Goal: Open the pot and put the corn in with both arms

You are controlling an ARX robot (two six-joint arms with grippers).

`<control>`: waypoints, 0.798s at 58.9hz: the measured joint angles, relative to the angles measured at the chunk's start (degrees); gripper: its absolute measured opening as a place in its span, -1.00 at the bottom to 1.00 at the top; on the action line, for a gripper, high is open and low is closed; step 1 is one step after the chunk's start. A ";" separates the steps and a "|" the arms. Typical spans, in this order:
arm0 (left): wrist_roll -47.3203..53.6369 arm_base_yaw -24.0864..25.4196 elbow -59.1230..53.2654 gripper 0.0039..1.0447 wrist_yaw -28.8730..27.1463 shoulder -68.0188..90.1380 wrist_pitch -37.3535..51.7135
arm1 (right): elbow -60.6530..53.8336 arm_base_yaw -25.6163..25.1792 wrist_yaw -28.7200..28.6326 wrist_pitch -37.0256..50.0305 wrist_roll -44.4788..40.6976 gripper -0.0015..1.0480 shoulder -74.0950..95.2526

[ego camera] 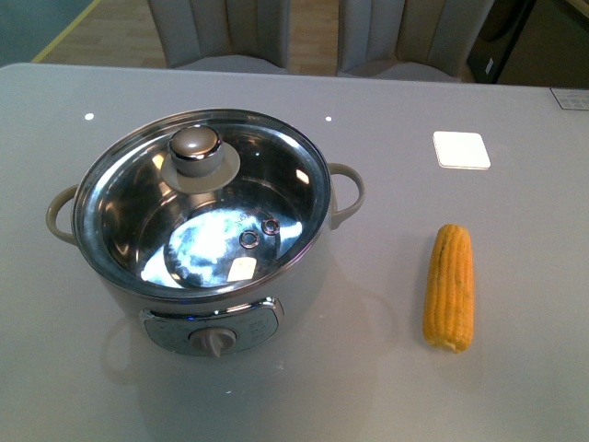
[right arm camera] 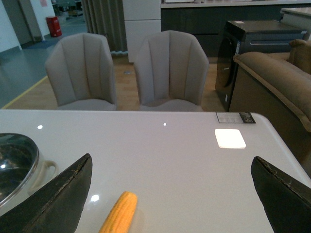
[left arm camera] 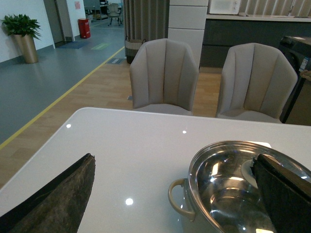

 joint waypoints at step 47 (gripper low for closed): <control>-0.02 -0.04 0.02 0.88 -0.20 0.07 -0.11 | 0.00 0.00 0.00 0.00 0.00 0.83 0.00</control>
